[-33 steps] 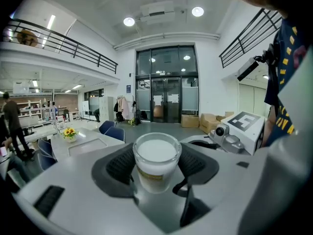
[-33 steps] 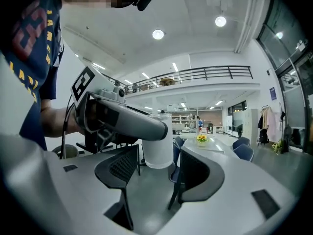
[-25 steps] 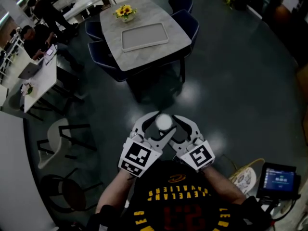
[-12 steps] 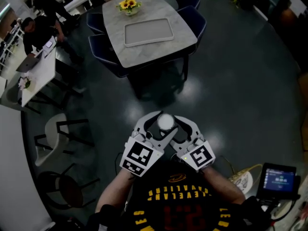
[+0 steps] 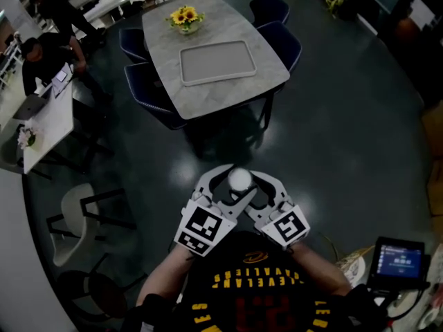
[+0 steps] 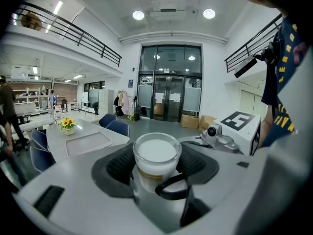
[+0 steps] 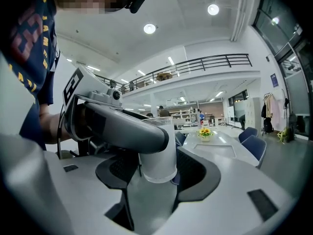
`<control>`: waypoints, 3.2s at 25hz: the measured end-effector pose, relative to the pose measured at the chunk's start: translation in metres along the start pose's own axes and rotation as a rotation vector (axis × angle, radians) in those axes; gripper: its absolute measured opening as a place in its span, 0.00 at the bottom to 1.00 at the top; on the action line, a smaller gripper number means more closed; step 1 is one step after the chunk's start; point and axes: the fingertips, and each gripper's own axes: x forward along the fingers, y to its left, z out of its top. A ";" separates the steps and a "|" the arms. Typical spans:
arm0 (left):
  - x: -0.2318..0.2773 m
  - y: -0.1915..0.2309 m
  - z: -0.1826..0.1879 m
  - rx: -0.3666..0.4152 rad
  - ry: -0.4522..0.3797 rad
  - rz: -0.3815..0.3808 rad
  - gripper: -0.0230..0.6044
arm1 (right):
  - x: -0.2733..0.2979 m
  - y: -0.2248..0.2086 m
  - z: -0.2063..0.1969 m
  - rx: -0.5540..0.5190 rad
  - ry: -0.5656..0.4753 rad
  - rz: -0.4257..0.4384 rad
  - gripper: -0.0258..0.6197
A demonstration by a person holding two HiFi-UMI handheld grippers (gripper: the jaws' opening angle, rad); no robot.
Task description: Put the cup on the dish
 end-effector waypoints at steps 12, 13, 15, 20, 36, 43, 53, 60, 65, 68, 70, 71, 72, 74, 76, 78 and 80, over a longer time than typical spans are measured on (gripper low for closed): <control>-0.022 0.092 -0.008 -0.014 -0.016 -0.021 0.46 | 0.096 0.005 0.006 0.067 -0.003 -0.015 0.42; -0.023 0.096 -0.009 -0.012 -0.017 -0.020 0.46 | 0.100 0.006 0.006 0.070 0.001 -0.014 0.42; -0.024 0.104 -0.010 -0.009 -0.020 -0.016 0.46 | 0.108 0.005 0.005 0.074 0.007 -0.011 0.42; -0.022 0.121 -0.012 -0.014 -0.021 -0.012 0.46 | 0.124 0.000 0.004 0.079 0.010 -0.009 0.42; 0.035 0.177 0.008 -0.026 -0.008 0.061 0.46 | 0.165 -0.070 0.009 0.064 0.014 0.060 0.42; 0.078 0.199 0.024 -0.029 -0.008 0.092 0.46 | 0.176 -0.119 0.011 0.035 0.026 0.095 0.42; 0.154 0.221 0.062 -0.038 -0.002 0.154 0.46 | 0.177 -0.205 0.024 0.021 0.033 0.160 0.42; 0.187 0.229 0.074 -0.043 0.012 0.207 0.46 | 0.175 -0.240 0.025 0.028 0.020 0.208 0.42; 0.201 0.234 0.076 -0.046 0.010 0.228 0.46 | 0.177 -0.255 0.023 0.035 0.013 0.224 0.42; 0.208 0.240 0.079 -0.046 -0.001 0.238 0.46 | 0.180 -0.263 0.024 0.027 0.006 0.226 0.42; 0.211 0.246 0.079 -0.049 -0.002 0.242 0.46 | 0.186 -0.268 0.024 0.025 0.006 0.230 0.42; 0.213 0.250 0.079 -0.051 -0.002 0.244 0.46 | 0.189 -0.270 0.024 0.026 0.009 0.232 0.42; 0.215 0.253 0.079 -0.053 -0.001 0.244 0.46 | 0.192 -0.273 0.023 0.026 0.012 0.233 0.42; 0.220 0.261 0.079 -0.057 -0.003 0.242 0.46 | 0.198 -0.279 0.022 0.022 0.023 0.234 0.42; 0.225 0.269 0.081 -0.057 -0.009 0.237 0.46 | 0.205 -0.286 0.023 0.015 0.028 0.230 0.42; 0.230 0.277 0.086 -0.053 -0.020 0.229 0.46 | 0.211 -0.295 0.026 0.006 0.025 0.222 0.42; 0.236 0.287 0.092 -0.045 -0.032 0.222 0.46 | 0.220 -0.305 0.030 -0.002 0.021 0.211 0.42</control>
